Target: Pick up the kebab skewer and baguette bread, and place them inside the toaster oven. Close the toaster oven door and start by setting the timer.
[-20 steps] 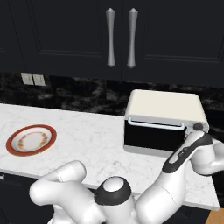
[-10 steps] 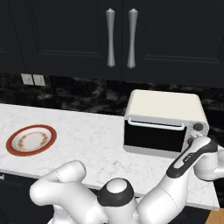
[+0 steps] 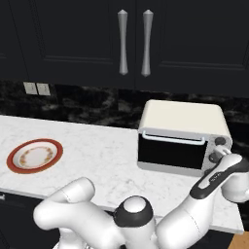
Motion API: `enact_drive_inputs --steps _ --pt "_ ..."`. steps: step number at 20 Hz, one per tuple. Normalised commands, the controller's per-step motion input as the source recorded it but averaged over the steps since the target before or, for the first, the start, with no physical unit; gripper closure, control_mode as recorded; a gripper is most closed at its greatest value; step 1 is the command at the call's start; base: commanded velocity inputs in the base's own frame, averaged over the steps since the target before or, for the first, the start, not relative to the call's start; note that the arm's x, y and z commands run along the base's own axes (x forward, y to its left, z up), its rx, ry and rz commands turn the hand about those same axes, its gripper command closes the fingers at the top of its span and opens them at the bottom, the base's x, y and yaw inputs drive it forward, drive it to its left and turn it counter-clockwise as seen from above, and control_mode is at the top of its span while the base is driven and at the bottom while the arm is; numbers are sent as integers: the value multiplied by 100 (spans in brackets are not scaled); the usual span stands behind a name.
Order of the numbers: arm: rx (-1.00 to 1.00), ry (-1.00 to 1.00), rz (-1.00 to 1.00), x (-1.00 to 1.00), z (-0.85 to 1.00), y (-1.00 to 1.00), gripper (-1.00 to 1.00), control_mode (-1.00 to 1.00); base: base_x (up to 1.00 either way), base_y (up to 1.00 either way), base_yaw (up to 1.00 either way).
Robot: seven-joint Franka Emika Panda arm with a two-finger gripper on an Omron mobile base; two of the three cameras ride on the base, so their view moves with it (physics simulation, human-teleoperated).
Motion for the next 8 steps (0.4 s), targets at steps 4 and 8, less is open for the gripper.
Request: enact_drive_inputs --steps 4,8 --pt "48 33 0 -15 -76 2 100 -100 0 0 0" --pt "45 30 0 -18 -83 13 100 -100 0 0 0"
